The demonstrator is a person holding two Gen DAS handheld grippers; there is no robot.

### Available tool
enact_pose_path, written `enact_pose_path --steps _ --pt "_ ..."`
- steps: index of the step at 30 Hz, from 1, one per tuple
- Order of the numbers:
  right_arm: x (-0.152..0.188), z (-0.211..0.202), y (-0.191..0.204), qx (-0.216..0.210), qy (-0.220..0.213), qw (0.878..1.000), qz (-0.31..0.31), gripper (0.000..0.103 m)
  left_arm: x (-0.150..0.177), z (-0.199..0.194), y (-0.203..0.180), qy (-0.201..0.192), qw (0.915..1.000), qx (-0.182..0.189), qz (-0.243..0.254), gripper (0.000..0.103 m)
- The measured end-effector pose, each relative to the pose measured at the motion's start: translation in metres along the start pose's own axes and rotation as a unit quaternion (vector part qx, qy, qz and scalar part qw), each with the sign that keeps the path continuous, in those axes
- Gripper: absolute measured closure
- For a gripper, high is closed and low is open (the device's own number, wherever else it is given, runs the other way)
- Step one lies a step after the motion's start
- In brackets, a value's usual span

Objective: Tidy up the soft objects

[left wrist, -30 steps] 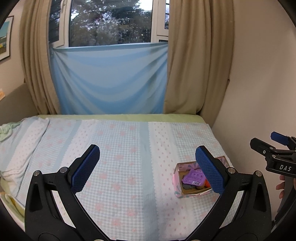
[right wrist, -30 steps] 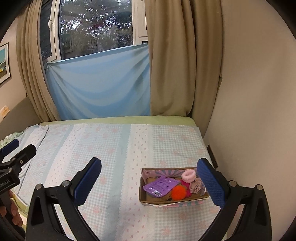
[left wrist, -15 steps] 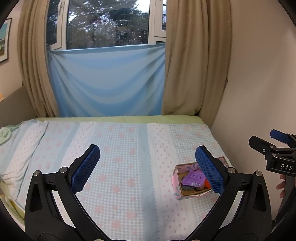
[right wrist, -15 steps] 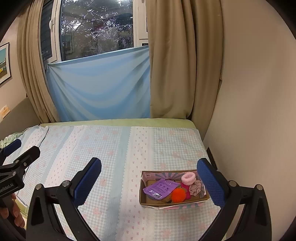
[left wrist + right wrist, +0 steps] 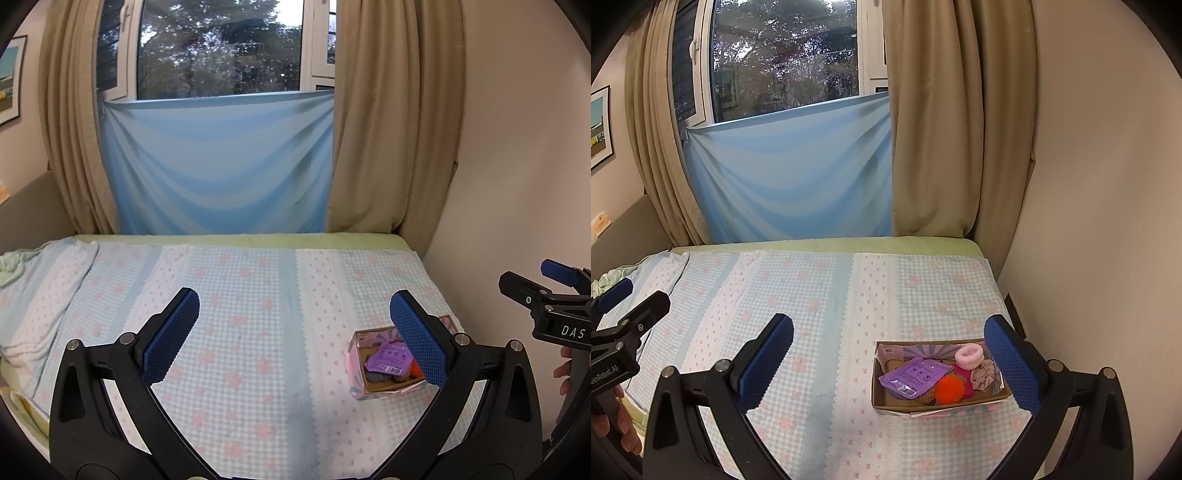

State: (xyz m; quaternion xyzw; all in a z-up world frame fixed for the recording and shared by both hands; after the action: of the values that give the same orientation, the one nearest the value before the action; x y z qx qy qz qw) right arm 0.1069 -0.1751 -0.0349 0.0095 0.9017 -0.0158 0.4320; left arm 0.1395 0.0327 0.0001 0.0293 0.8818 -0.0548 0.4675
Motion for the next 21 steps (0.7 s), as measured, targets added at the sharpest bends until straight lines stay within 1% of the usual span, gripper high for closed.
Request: enact_pose_path --steps 17,21 --pt "-0.0013 -0.0002 0.0021 0.0 -0.002 1.0 0.002 0.0 -0.0004 -0.0029 0.004 -0.001 1.0 -0.004 0.002 0.0" --pt "-0.0015 -0.0007 0.0027 0.001 -0.002 1.0 0.002 0.0 0.0002 -0.0045 0.0055 -0.004 1.0 0.0 -0.004 0.0"
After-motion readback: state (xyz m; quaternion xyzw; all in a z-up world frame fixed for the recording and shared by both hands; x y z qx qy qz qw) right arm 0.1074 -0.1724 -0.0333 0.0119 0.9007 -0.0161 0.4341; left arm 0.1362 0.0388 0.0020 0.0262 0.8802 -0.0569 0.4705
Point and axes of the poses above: each gripper's, at about its wrist camera, not at the fingertips, and z roughly the way its jaws point, y to its left, x to its underside, the point moved 7 cm from there along z, roughly the way its jaws point, and after that the axes turned 2 degrees about -z, right-handed, at the moved point
